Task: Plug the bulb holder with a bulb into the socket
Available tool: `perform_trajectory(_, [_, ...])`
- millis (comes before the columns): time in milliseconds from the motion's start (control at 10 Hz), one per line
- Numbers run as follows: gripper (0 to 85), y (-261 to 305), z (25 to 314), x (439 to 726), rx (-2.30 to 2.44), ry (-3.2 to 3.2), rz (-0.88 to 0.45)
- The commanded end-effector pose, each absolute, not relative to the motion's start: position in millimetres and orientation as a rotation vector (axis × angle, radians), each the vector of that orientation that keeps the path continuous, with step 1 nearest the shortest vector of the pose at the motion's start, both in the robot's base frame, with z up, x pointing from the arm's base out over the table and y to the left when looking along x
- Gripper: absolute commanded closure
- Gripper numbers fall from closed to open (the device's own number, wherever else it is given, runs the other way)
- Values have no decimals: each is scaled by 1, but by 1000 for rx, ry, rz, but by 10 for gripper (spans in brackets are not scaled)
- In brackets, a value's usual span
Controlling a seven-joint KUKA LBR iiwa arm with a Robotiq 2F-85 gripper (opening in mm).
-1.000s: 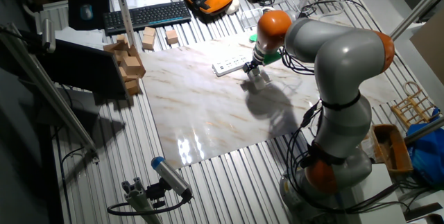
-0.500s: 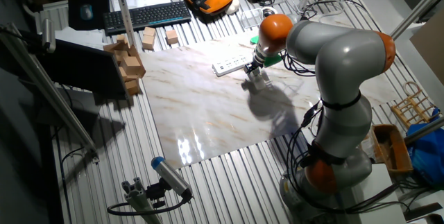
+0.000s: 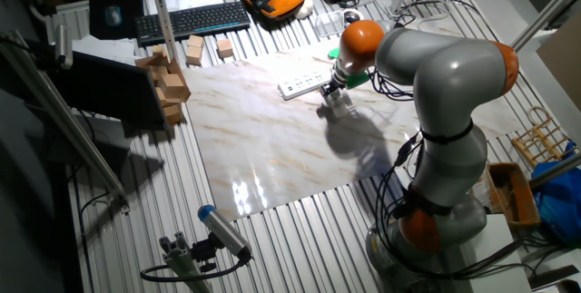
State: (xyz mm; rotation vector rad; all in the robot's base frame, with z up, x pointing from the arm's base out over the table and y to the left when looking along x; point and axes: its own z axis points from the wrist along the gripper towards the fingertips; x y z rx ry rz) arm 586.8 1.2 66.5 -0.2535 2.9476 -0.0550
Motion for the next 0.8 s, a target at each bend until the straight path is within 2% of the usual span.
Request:
perform_trajectory(0, [340, 1, 67, 587, -260, 2945, -55])
perform_trajectory(100, [340, 1, 67, 587, -274, 2938, -68])
perform_trajectory(200, [510, 1, 68, 587, -288, 2932, -81])
perform_trajectory(300, [510, 2, 71, 590, -303, 2941, -88])
perform_trajectory(400, [680, 3, 78, 594, -326, 2969, -84])
perform_trajectory(500, [850, 0, 86, 601, -342, 3018, -13])
perform_trajectory(700, [850, -1, 104, 613, -353, 3091, 52])
